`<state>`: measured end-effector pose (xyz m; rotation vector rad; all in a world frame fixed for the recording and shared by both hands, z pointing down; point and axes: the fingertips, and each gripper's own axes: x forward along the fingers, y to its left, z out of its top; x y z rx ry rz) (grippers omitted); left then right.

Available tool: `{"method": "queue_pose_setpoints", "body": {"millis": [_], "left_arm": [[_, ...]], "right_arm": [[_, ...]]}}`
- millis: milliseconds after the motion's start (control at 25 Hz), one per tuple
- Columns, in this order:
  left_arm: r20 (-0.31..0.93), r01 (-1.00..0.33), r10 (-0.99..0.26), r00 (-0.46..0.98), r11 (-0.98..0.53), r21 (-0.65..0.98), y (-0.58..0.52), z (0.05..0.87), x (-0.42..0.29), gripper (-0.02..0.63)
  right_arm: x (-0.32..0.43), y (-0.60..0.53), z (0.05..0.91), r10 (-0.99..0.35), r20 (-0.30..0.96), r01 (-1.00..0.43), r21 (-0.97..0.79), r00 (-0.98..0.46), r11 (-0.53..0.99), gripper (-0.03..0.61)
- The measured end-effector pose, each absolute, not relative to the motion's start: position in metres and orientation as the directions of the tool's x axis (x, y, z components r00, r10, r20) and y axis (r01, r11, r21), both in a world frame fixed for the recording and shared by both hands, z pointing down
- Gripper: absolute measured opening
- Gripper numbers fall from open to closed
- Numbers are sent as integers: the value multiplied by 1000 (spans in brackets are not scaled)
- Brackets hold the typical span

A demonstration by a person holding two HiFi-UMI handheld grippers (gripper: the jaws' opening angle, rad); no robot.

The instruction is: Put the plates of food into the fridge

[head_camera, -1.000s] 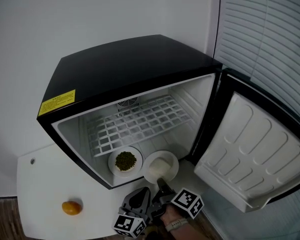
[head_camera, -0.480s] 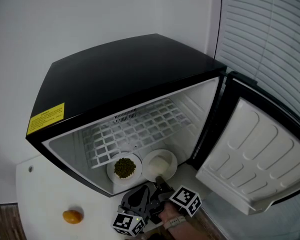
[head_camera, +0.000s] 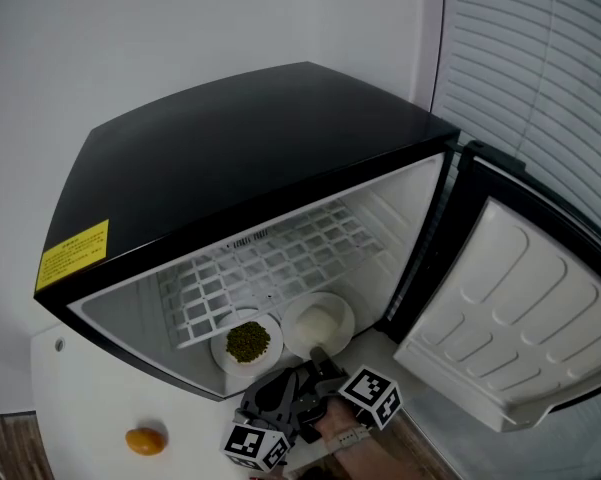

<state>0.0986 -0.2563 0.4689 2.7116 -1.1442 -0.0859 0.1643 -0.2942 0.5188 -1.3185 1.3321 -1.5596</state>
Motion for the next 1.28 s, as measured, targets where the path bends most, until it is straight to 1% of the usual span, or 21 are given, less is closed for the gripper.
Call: {"method": "queue_pose_setpoints", "body": {"millis": [320,520,760,880,960,1120,1200,1280], "left_arm": [[33,-715,-725,688,-670,201,-262,472,93,8],[36,-714,-724,689,-670,201,-266,471,91,8],[30,-709,-721,692,-672,212,-264,473,92,8],[33,-712,-723,690,-668,217,-261,473,91,8],[32,-710,-722,691,-670,217,-260,475,90,8],[25,-708,-721,692,-672,219,-258,475,91,8],[23,-705,-719,694,-673,221,-257,475,92,8],[26,-706,-720,693,-672,226,-256,474,93,8]], "right_arm": [[166,-313,521,-934,276,-108,-960,-228,-258,17],[167,-319,519,-929,294,-180,-950,-225,-257,17],[166,-326,514,-917,300,-236,-942,-264,-240,24],[167,-327,509,-914,298,-246,-941,-276,-233,107],[167,-326,508,-908,311,-270,-933,-281,-236,130],[166,-327,502,-893,343,-361,-904,-293,-229,210],[161,-328,500,-876,353,-393,-894,-329,-213,244],[155,-328,499,-853,369,-438,-879,-369,-191,261]]}}
